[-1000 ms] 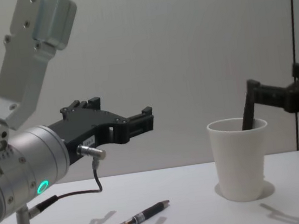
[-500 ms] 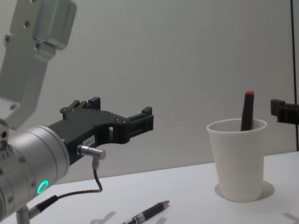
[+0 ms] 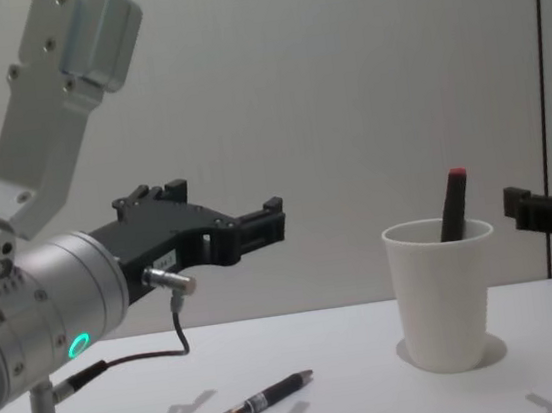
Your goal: Place the pen into the pen holder.
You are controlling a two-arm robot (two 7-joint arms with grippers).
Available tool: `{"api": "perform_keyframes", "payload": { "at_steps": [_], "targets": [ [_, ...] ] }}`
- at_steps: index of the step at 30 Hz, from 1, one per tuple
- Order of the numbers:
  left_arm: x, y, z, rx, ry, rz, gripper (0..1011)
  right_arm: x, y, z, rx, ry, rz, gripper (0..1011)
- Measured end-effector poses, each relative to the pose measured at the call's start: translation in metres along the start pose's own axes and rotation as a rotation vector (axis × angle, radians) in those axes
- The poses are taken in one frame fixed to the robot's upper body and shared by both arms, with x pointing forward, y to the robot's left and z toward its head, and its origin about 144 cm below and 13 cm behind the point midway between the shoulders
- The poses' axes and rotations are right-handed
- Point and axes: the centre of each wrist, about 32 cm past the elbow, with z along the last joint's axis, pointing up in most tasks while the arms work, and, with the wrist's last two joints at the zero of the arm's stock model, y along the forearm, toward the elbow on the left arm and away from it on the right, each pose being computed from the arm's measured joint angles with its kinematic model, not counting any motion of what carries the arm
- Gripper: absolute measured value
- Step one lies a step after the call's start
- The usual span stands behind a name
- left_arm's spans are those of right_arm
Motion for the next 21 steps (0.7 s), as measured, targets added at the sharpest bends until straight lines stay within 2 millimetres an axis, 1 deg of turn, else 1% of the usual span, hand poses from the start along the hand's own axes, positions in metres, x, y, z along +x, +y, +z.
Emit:
{"api": "perform_keyframes", "payload": {
  "at_steps": [9,21],
  "targets": [
    [0.007,0.002,0.0,0.0,0.008,-0.05,1001,0.0,0.0,0.0,0.0,0.0,0.001,1002],
    [0.022,0.012,-0.001,0.039,0.012,-0.109,1001,0.0,0.0,0.0,0.0,0.0,0.001,1001]
  ]
}}
